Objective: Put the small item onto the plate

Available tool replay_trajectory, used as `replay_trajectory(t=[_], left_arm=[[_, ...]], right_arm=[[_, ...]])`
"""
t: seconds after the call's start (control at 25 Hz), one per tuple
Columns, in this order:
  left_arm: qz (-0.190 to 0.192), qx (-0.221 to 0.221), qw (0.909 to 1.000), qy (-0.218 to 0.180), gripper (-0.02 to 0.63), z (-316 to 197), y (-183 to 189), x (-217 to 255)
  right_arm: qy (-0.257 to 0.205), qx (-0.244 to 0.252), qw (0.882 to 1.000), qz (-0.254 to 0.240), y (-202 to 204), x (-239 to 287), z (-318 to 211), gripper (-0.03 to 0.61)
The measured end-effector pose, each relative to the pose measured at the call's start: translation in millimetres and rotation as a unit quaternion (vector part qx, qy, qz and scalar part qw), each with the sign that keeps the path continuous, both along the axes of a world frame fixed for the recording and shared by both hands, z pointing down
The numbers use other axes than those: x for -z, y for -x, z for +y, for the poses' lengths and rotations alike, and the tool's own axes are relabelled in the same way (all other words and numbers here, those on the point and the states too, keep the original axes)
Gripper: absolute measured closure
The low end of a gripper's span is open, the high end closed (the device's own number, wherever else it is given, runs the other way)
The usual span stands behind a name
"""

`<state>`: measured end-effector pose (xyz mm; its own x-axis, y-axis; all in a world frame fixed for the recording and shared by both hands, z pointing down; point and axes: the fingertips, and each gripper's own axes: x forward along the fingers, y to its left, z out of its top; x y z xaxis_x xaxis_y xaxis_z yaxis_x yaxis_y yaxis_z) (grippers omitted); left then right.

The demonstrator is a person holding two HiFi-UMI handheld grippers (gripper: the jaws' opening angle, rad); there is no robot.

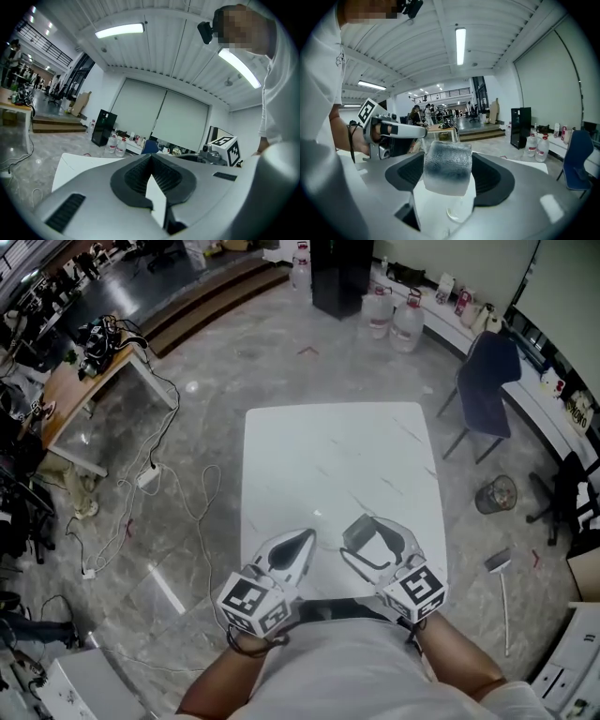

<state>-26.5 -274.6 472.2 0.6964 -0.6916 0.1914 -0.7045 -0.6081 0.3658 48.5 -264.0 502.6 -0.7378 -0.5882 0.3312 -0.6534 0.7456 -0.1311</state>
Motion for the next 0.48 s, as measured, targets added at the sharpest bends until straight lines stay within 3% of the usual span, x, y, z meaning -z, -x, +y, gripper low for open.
replay_trajectory(t=[0.48], left_arm=[[-0.027, 0.059, 0.9976, 0.023, 0.609, -53.1, -25.7, -25.9]], right_arm=[[0.035, 0.072, 0.997, 0.014, -27.7, -54.2, -59.8, 0.267]])
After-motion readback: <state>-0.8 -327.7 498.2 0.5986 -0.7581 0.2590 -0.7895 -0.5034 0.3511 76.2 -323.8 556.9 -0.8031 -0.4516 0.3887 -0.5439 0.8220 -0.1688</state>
